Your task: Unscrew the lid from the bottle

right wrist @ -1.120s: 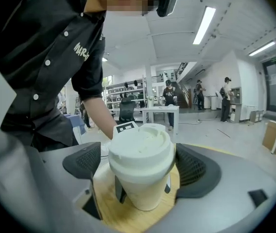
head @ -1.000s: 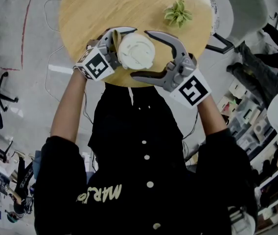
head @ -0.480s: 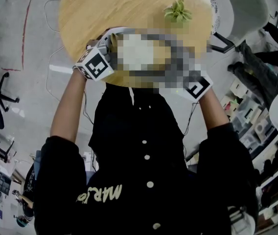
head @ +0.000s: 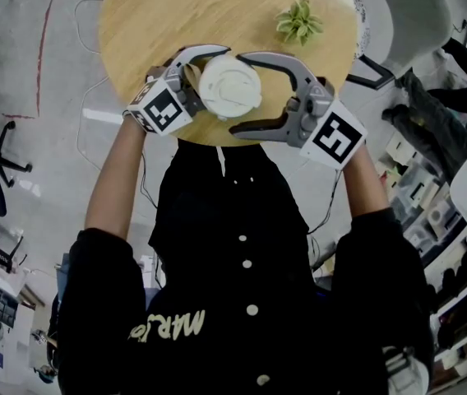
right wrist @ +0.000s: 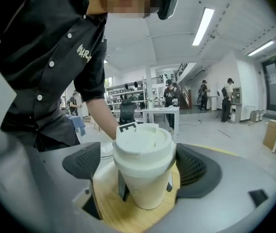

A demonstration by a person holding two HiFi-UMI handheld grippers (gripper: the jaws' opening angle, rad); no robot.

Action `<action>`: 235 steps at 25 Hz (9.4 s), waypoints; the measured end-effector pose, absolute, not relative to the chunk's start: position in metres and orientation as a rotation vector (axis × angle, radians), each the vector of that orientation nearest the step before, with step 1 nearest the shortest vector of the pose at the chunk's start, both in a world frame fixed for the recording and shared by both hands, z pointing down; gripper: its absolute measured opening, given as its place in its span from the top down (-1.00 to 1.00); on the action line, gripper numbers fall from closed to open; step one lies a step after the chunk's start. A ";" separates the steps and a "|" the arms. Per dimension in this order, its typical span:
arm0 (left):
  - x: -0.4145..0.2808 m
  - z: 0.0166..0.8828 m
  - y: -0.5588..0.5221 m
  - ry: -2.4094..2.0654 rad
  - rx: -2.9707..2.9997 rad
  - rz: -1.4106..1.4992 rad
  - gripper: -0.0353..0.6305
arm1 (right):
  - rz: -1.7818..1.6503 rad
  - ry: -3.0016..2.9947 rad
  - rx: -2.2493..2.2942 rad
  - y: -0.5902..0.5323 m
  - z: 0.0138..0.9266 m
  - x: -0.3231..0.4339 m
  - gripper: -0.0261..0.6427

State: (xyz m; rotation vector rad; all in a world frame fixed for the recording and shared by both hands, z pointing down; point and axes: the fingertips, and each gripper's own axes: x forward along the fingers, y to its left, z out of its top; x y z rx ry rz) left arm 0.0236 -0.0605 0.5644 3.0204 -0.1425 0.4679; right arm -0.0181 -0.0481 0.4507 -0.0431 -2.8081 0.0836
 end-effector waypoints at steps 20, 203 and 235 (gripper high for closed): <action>0.024 0.563 -0.061 -0.138 3.020 0.460 -0.23 | 0.004 -2.839 0.089 -0.059 0.443 -0.030 -0.42; -0.144 0.144 -0.037 -1.785 2.571 0.129 0.88 | -0.095 -2.743 1.466 -0.055 0.146 0.143 -0.45; -0.139 0.155 -0.027 -1.789 2.580 0.148 0.88 | -0.079 -2.740 1.437 -0.051 0.151 0.138 -0.45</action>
